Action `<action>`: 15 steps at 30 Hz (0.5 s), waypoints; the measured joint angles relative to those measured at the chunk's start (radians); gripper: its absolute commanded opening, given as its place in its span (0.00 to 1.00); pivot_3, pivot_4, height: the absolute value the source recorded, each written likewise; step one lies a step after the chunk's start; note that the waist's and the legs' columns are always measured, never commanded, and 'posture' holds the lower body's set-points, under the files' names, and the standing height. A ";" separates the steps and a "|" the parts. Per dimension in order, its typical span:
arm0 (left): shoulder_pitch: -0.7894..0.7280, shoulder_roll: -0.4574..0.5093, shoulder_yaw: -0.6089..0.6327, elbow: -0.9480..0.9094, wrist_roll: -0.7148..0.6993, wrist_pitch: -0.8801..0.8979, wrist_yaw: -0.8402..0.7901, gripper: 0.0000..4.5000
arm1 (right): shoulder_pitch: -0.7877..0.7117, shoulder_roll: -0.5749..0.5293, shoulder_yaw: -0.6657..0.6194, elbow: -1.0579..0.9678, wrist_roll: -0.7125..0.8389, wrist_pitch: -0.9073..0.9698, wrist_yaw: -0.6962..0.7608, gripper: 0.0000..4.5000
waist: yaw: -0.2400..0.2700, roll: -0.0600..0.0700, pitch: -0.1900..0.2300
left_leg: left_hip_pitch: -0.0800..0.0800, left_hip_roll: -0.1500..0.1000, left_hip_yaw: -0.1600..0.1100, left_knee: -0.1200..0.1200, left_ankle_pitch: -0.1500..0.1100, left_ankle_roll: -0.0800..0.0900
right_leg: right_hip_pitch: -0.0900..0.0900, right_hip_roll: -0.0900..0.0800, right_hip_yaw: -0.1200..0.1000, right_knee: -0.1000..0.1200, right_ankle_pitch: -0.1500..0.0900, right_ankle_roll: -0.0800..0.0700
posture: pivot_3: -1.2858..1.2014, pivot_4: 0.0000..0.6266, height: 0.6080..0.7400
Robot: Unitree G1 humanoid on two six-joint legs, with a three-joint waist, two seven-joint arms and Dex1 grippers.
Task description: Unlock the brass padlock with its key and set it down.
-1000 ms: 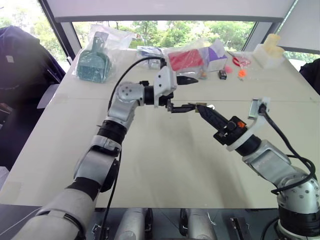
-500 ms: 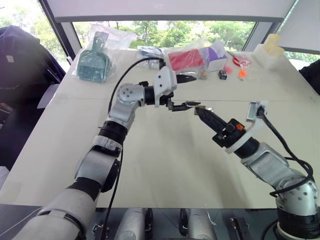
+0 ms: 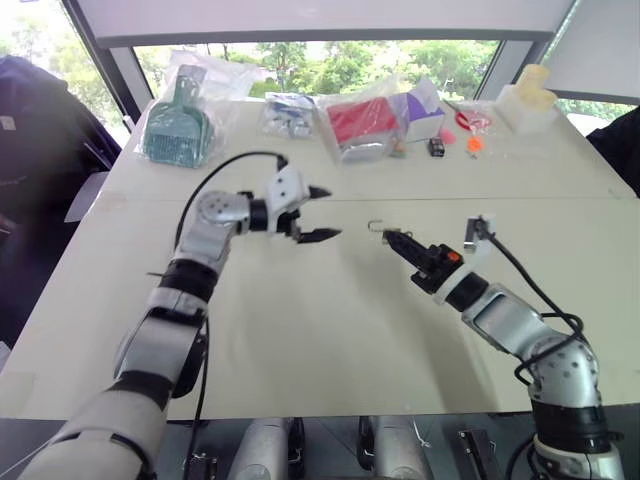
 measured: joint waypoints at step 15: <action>0.384 0.140 0.040 -0.795 -0.228 0.591 0.128 0.88 | -0.310 0.005 0.006 0.459 -0.253 0.194 0.162 0.99 | -0.017 0.003 0.000 | 0.004 0.000 -0.001 0.000 0.001 -0.002 | 0.004 0.001 0.001 0.000 0.000 0.000 | 0.52 0.24 0.96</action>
